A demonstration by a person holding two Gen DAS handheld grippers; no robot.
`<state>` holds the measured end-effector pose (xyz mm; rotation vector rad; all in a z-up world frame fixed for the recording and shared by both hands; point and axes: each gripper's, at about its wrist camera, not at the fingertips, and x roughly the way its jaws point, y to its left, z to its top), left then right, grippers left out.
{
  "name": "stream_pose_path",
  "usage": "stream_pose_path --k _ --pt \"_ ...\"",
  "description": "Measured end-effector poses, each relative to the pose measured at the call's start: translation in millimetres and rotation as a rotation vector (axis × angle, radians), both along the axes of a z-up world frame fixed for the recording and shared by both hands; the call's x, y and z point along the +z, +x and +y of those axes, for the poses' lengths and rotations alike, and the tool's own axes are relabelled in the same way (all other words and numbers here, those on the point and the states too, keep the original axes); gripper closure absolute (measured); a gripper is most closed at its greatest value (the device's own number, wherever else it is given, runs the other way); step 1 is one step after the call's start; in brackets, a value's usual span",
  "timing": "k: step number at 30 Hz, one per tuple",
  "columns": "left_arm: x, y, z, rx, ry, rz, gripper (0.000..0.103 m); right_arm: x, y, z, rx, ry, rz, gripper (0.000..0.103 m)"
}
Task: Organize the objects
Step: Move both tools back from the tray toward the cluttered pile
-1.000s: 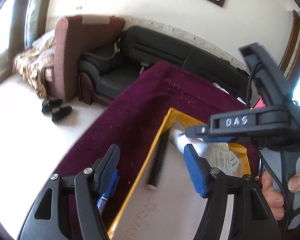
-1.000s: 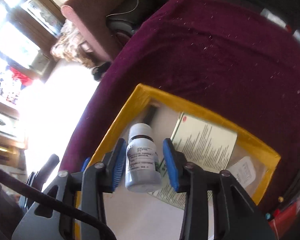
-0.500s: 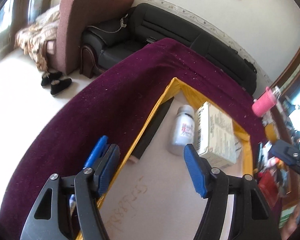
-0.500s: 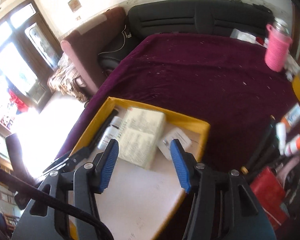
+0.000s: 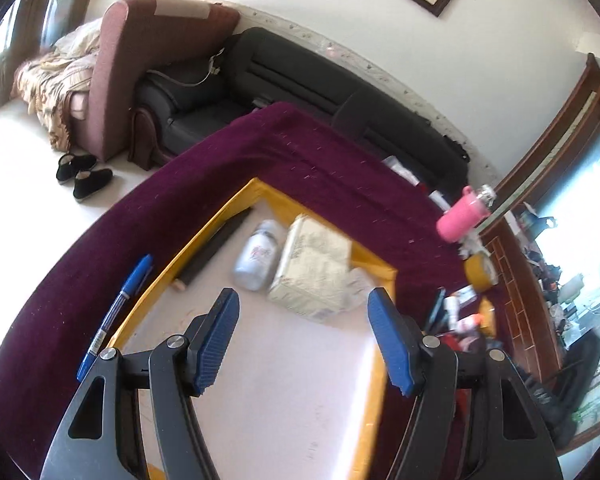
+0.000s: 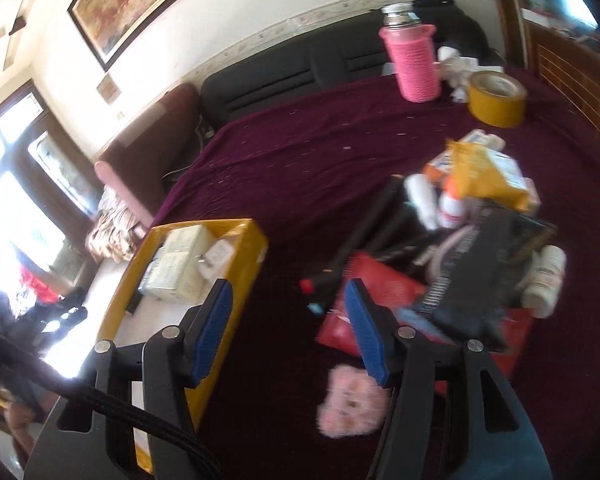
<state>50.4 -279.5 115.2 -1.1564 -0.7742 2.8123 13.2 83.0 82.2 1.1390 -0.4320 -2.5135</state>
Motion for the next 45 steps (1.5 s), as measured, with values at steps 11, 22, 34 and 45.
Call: stream_pose_path --k 11,22,34,45 --pt "20 14 112 -0.121 -0.231 0.044 0.033 -11 5 114 -0.198 -0.052 0.075 0.045" --pt "-23 2 174 -0.158 -0.253 0.029 0.033 -20 6 166 -0.328 -0.060 0.121 0.038" --pt "-44 -48 226 -0.270 -0.340 -0.043 0.033 -32 -2 171 -0.339 -0.037 0.067 0.038" --pt "-81 -152 292 -0.551 -0.546 -0.137 0.081 -29 0 169 -0.357 0.004 0.084 0.038"
